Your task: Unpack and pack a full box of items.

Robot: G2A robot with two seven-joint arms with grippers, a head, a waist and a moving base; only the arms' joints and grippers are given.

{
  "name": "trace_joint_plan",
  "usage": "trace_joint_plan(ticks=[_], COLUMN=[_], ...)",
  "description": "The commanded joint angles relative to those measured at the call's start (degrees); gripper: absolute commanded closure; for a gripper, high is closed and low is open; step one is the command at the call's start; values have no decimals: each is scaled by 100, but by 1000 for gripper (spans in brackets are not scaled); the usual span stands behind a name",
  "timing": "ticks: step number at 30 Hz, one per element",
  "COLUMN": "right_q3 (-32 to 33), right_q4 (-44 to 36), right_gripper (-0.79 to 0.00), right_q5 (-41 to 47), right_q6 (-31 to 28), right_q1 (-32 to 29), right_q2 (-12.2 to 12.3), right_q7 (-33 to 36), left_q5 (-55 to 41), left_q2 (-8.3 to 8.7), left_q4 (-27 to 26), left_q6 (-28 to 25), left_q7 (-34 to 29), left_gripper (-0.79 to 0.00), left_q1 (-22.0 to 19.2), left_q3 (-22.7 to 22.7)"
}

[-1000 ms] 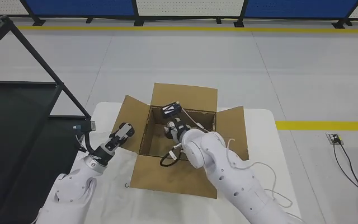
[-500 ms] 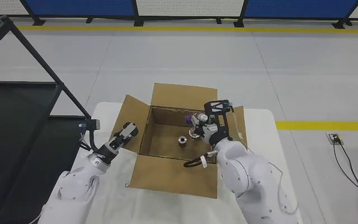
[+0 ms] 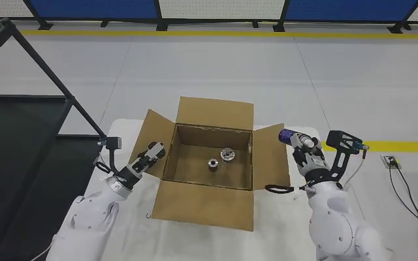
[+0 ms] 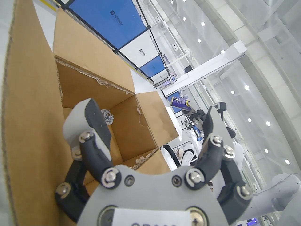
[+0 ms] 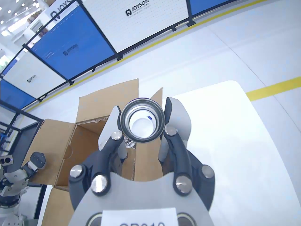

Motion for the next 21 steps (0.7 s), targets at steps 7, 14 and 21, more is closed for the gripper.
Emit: trace_joint_plan(ticks=[7, 14, 21], right_q3=[424, 532, 344], right_q4=[717, 1560, 2416], right_gripper=[0, 0, 0], right_q5=[-262, -972, -1809], right_q6=[510, 712, 632], right_q1=[87, 479, 897], right_q2=[29, 94, 135], right_q7=[235, 1221, 2058], left_q5=[24, 71, 120], left_q2=[-1, -1, -11], left_q4=[26, 8, 18], left_q6=[29, 86, 128], left_q7=[-12, -46, -62], left_gripper=[-785, -785, -785], left_q1=[-61, -119, -189], left_q3=[52, 104, 207])
